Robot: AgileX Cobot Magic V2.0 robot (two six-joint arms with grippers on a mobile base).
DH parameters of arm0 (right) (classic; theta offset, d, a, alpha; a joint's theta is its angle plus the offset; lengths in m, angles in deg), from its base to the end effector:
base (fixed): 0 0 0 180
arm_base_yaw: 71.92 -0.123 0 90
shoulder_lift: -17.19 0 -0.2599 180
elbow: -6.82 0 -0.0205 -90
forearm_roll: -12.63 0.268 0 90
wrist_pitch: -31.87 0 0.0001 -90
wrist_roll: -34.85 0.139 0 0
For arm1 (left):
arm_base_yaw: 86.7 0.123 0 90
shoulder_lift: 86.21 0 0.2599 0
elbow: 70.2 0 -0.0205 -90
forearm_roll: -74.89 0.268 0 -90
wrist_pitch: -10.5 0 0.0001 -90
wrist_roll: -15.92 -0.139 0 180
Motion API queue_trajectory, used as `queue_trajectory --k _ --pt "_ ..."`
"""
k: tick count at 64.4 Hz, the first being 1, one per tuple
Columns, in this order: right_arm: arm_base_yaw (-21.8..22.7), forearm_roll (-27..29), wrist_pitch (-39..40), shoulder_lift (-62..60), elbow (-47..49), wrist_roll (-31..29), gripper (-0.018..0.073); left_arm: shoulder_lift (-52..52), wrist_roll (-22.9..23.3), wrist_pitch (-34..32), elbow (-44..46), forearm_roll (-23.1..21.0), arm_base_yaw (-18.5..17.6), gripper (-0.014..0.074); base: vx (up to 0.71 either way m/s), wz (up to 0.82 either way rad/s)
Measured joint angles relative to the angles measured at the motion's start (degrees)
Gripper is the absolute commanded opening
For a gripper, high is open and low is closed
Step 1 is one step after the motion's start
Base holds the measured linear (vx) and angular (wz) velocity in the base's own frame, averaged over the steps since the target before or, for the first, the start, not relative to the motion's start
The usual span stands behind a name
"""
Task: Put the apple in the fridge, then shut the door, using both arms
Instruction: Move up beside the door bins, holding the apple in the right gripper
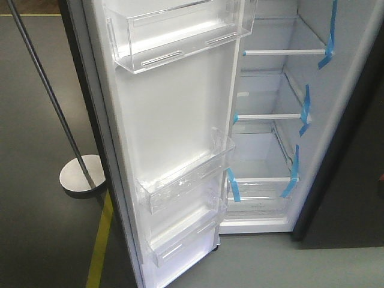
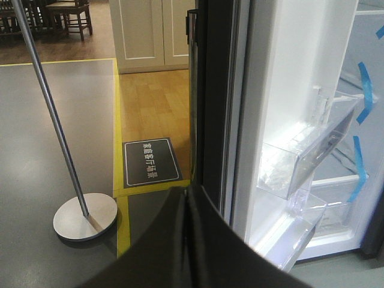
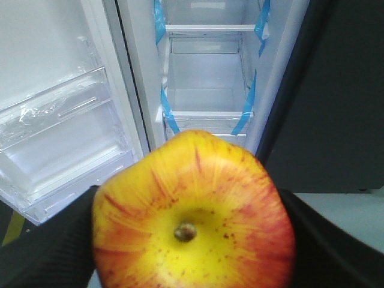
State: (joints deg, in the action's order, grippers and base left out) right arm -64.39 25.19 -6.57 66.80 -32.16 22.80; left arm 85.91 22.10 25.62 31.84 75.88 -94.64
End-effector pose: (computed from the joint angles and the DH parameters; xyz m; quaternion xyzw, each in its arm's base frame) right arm 0.2105 -0.0089 0.2663 0.0112 0.8908 0.0223 0.4537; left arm 0.1435 -0.0194 0.1720 0.0168 0.7712 -0.0712 0.6324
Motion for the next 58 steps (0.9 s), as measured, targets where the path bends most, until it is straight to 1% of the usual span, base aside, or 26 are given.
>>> queue_trajectory --k 58 --pt "0.0 0.0 0.0 0.0 0.0 0.0 0.0188 0.0 0.0 0.0 0.0 0.0 0.0 -0.0006 0.04 -0.01"
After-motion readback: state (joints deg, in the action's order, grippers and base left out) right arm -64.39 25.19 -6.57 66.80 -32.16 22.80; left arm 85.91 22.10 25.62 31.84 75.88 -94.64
